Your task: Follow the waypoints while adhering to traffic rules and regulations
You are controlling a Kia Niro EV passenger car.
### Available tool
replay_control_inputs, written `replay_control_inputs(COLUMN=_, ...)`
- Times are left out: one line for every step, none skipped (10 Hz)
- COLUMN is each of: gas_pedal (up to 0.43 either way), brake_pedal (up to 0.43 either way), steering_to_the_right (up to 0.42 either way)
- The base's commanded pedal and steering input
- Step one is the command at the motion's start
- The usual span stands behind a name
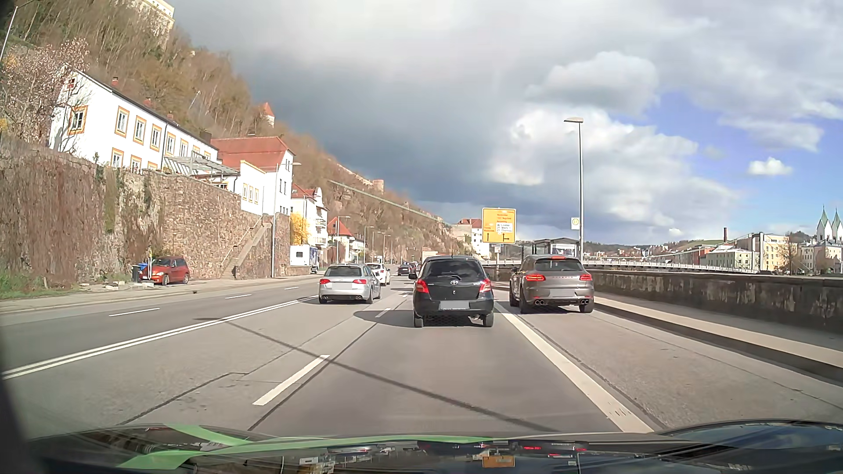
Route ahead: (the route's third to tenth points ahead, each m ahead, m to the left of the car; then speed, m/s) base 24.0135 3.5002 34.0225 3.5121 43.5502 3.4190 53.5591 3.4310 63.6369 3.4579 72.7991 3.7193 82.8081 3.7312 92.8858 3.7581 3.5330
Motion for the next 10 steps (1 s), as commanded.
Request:
replay_control_inputs(gas_pedal=0.118, brake_pedal=0.000, steering_to_the_right=-0.024)
replay_control_inputs(gas_pedal=0.118, brake_pedal=0.000, steering_to_the_right=-0.024)
replay_control_inputs(gas_pedal=0.118, brake_pedal=0.000, steering_to_the_right=-0.024)
replay_control_inputs(gas_pedal=0.118, brake_pedal=0.000, steering_to_the_right=-0.024)
replay_control_inputs(gas_pedal=0.118, brake_pedal=0.000, steering_to_the_right=-0.024)
replay_control_inputs(gas_pedal=0.118, brake_pedal=0.000, steering_to_the_right=-0.024)
replay_control_inputs(gas_pedal=0.118, brake_pedal=0.000, steering_to_the_right=-0.024)
replay_control_inputs(gas_pedal=0.118, brake_pedal=0.000, steering_to_the_right=-0.024)
replay_control_inputs(gas_pedal=0.118, brake_pedal=0.000, steering_to_the_right=-0.024)
replay_control_inputs(gas_pedal=0.118, brake_pedal=0.000, steering_to_the_right=-0.024)
